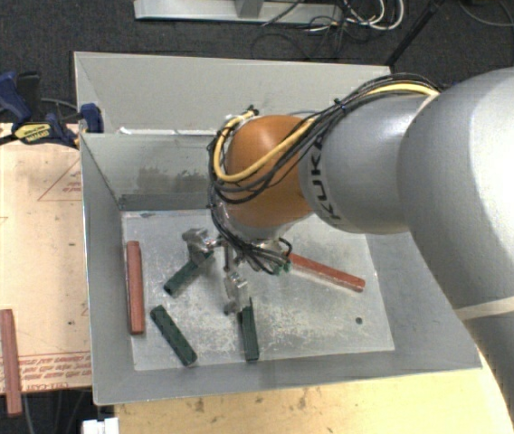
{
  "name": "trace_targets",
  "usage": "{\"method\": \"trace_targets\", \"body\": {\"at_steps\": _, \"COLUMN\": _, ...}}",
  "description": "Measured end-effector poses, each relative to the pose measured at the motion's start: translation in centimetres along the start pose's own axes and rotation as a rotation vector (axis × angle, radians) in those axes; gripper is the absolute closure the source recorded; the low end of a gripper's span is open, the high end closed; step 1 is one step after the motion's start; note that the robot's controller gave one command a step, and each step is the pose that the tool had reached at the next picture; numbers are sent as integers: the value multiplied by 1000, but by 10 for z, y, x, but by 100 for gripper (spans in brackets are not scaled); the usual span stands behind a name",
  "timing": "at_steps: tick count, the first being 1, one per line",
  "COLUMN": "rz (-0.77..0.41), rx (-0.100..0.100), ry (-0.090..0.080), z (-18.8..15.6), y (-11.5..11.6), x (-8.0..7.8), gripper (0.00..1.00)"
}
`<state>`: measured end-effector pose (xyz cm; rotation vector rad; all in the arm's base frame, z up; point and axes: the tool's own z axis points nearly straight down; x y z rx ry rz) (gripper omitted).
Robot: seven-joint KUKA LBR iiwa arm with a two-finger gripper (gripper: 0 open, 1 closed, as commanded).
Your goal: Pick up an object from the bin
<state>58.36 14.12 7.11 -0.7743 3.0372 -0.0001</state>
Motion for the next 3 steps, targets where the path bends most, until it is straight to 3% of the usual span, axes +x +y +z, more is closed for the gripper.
{"method": "trace_targets", "body": {"at_steps": 1, "rz": -569, "rx": -4, "ry": -1, "z": -8, "y": 53, "x": -61, "gripper": 0}}
{"method": "trace_targets", "body": {"at_steps": 2, "rz": -567, "rx": -5, "ry": 2, "z": -7, "y": 51, "x": -60, "gripper": 100}}
{"method": "trace_targets", "body": {"at_steps": 3, "rz": -585, "rx": 2, "ry": -5, "z": -143, "y": 21, "x": -44, "gripper": 100}}
